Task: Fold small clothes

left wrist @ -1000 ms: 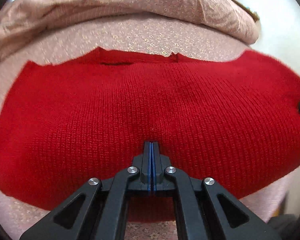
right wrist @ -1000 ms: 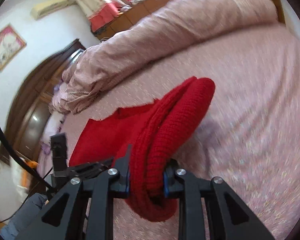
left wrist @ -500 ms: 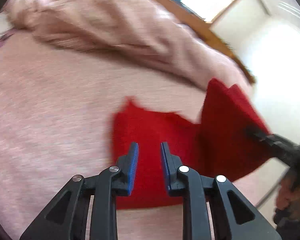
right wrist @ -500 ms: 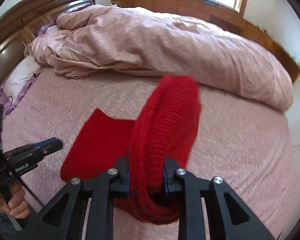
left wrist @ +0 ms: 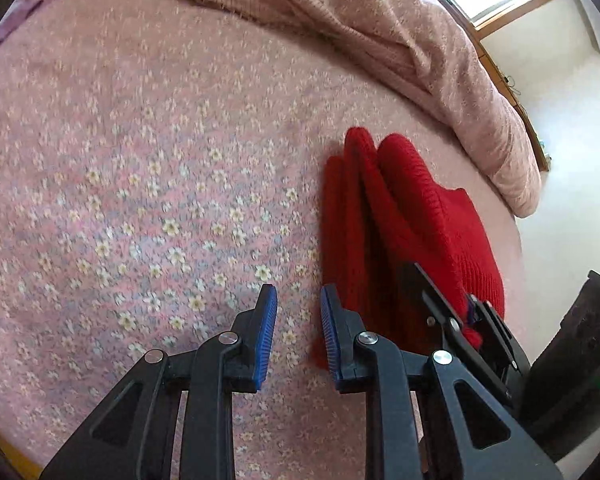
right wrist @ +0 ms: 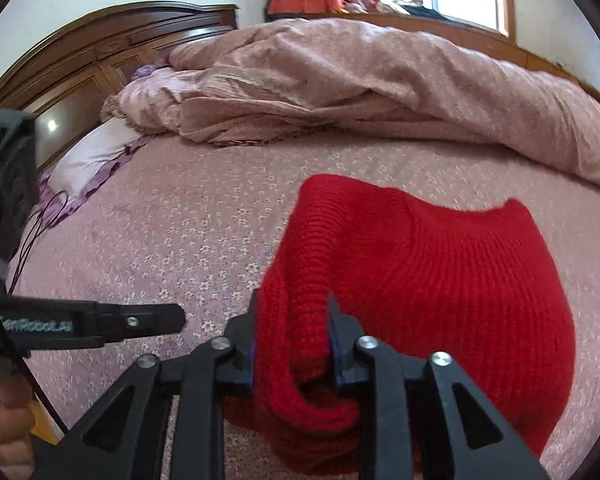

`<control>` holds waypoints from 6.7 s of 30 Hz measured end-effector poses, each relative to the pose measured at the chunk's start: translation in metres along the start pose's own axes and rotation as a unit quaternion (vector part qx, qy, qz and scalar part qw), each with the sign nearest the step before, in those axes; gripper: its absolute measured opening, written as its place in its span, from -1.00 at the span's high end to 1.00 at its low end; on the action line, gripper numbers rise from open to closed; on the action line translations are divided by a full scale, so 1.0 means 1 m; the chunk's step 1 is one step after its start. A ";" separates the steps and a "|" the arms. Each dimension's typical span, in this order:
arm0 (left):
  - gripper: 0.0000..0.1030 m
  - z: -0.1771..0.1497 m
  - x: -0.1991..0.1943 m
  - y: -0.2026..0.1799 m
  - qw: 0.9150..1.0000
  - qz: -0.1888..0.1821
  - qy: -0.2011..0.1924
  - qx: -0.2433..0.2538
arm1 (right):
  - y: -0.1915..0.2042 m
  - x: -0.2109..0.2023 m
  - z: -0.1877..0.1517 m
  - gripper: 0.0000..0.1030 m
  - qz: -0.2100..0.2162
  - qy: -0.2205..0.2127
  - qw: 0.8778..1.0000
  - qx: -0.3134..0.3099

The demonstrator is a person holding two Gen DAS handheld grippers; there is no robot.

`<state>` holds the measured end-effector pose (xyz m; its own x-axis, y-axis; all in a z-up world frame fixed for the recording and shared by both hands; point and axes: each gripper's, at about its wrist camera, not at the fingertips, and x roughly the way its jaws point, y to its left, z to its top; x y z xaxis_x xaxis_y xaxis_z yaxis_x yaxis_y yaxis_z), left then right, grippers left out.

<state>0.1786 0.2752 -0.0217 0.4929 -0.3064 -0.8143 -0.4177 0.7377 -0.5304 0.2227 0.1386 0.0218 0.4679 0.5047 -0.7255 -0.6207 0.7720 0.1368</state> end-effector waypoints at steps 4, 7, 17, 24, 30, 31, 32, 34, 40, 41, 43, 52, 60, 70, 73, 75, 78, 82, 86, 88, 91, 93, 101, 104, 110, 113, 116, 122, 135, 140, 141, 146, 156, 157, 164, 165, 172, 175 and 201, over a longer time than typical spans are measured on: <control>0.70 0.001 -0.005 -0.002 1.000 -0.008 -0.002 -0.005 | -0.001 -0.026 0.010 -0.03 0.080 -0.033 0.996 0.020; 0.50 -0.003 -0.026 0.000 0.998 -0.046 -0.026 -0.031 | -0.013 -0.070 0.018 -0.46 0.100 -0.104 0.989 0.041; -0.18 -0.017 -0.023 -0.026 0.987 -0.158 0.010 -0.037 | -0.101 -0.136 -0.032 -0.63 -0.016 -0.112 0.994 -0.010; -0.28 -0.027 0.013 -0.062 0.987 -0.153 0.040 -0.028 | -0.145 -0.118 -0.103 -0.63 -0.068 -0.080 0.994 0.015; -0.28 -0.020 0.039 -0.087 0.992 -0.116 0.025 -0.040 | -0.124 -0.093 -0.110 -0.62 -0.062 -0.082 0.994 -0.033; -0.14 -0.019 0.041 -0.089 0.992 -0.112 0.017 -0.045 | -0.123 -0.085 -0.109 -0.62 -0.066 -0.078 0.994 -0.031; 0.06 -0.018 0.041 -0.090 0.993 -0.108 0.005 -0.053 | -0.124 -0.082 -0.111 -0.62 -0.069 -0.077 0.994 -0.027; 0.66 -0.016 0.037 -0.096 0.994 -0.100 -0.013 -0.050 | -0.124 -0.068 -0.107 -0.62 -0.082 -0.070 0.994 -0.018; 0.71 -0.015 0.009 -0.104 0.985 -0.164 -0.054 -0.025 | -0.125 -0.041 -0.086 -0.62 -0.079 -0.054 0.995 0.018; 0.71 -0.014 0.006 -0.106 0.984 -0.170 -0.057 -0.016 | -0.118 -0.037 -0.082 -0.62 -0.084 -0.061 0.995 0.006; 0.71 -0.012 0.001 -0.108 0.984 -0.166 -0.068 -0.005 | -0.109 -0.033 -0.076 -0.63 -0.104 -0.073 0.992 -0.012; 0.70 -0.023 0.040 -0.054 0.996 -0.081 -0.017 -0.031 | -0.164 -0.048 -0.094 -0.62 -0.111 -0.055 0.989 0.082; 0.45 -0.040 0.039 -0.065 0.998 -0.056 -0.032 0.013 | -0.172 -0.068 -0.130 -0.63 -0.119 -0.032 0.986 0.114; 0.39 -0.034 0.033 -0.076 0.997 -0.057 -0.035 0.035 | -0.189 -0.107 -0.114 -0.16 -0.104 -0.065 0.975 0.184; 0.39 -0.034 0.037 -0.099 0.995 -0.033 -0.050 0.081 | -0.161 -0.111 -0.075 0.07 -0.012 -0.117 0.986 0.117; 0.39 -0.035 0.040 -0.109 0.992 -0.015 -0.058 0.107 | -0.135 -0.104 -0.048 0.26 0.014 -0.139 0.989 0.051; 0.39 -0.036 0.040 -0.105 0.993 -0.011 -0.055 0.107 | -0.119 -0.065 -0.029 1.00 -0.027 -0.080 0.996 0.010; 0.32 -0.041 0.046 -0.075 0.996 -0.074 0.000 0.040 | -0.128 -0.048 -0.049 1.00 -0.039 -0.023 0.999 -0.004; 0.28 -0.042 0.054 -0.077 0.996 -0.077 0.010 0.054 | -0.134 -0.047 -0.081 1.00 -0.084 0.006 0.996 -0.041; 0.29 -0.040 0.049 -0.083 0.997 -0.037 -0.024 0.071 | -0.139 -0.055 -0.077 1.00 -0.049 -0.014 0.999 -0.005; 0.33 -0.035 0.040 -0.083 0.996 -0.015 -0.058 0.068 | -0.131 -0.052 -0.062 0.99 -0.044 -0.025 0.999 0.007; 0.33 -0.032 0.040 -0.080 0.995 -0.007 -0.074 0.061 | -0.120 -0.047 -0.059 1.00 -0.057 -0.033 0.998 -0.017; 0.33 -0.039 0.042 -0.086 0.995 0.014 -0.065 0.080 | -0.124 -0.066 -0.053 0.98 -0.011 -0.068 0.998 0.008; 0.33 -0.047 0.014 -0.083 0.996 -0.002 -0.066 0.054 | -0.129 -0.078 -0.045 0.98 0.034 -0.083 0.995 0.033; 0.33 -0.071 -0.048 -0.098 0.984 -0.005 -0.154 0.084 | -0.126 -0.068 -0.046 0.98 0.017 -0.065 0.998 0.020; 0.33 -0.063 -0.056 -0.109 0.978 0.003 -0.182 0.101 | -0.126 -0.073 -0.043 0.98 0.015 -0.061 0.998 0.018; 0.33 -0.049 -0.049 -0.131 0.970 0.018 -0.207 0.129 | -0.133 -0.079 -0.040 0.98 0.034 -0.062 0.997 0.037; 0.33 -0.028 0.001 -0.174 0.971 0.002 -0.168 0.169 | -0.146 -0.084 -0.029 0.98 0.059 -0.076 0.994 0.060; 0.54 -0.031 0.080 -0.150 0.972 0.077 -0.116 0.191 | -0.164 -0.011 -0.039 1.00 0.116 -0.008 0.990 0.085; 0.54 -0.037 0.067 -0.156 0.969 0.079 -0.137 0.189 | -0.149 -0.018 -0.042 1.00 0.080 -0.030 0.995 0.059; 0.55 -0.040 0.062 -0.159 0.967 0.080 -0.144 0.193 | -0.148 -0.021 -0.040 1.00 0.076 -0.024 0.995 0.057; 0.59 -0.058 0.043 -0.173 0.961 0.056 -0.164 0.217 | -0.153 -0.050 -0.025 1.00 0.067 -0.019 0.995 0.069; 0.56 -0.055 0.071 -0.150 0.970 0.076 -0.114 0.202 | -0.154 -0.030 -0.051 1.00 0.052 -0.028 0.997 0.053; 0.56 -0.056 0.072 -0.150 0.969 0.077 -0.116 0.203 | -0.152 -0.028 -0.053 1.00 0.046 -0.031 0.997 0.048; 0.56 -0.063 0.048 -0.159 0.966 0.066 -0.148 0.200 | -0.150 -0.049 -0.046 1.00 0.049 -0.049 0.996 0.049; 0.56 -0.064 0.046 -0.161 0.965 0.071 -0.148 0.205 | -0.149 -0.053 -0.045 1.00 0.047 -0.049 0.996 0.049; 0.54 -0.060 0.063 -0.147 0.976 0.071 -0.102 0.181 | -0.143 -0.034 -0.058 1.00 0.013 -0.016 0.999 0.029; 0.54 -0.058 0.052 -0.149 0.975 0.058 -0.109 0.182 | -0.149 -0.042 -0.055 1.00 0.035 -0.025 0.998 0.042; -0.75 -0.008 0.059 -0.059 0.996 0.016 -0.031 0.087 | -0.253 -0.013 -0.081 -0.75 0.232 0.056 0.900 0.364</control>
<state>0.2262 0.2089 -0.0403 0.5293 -0.2473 -0.8116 -0.2980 0.8414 -0.4508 0.3222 -0.0943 -0.0581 0.1731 0.8275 -0.5341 -0.1377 0.5573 0.8188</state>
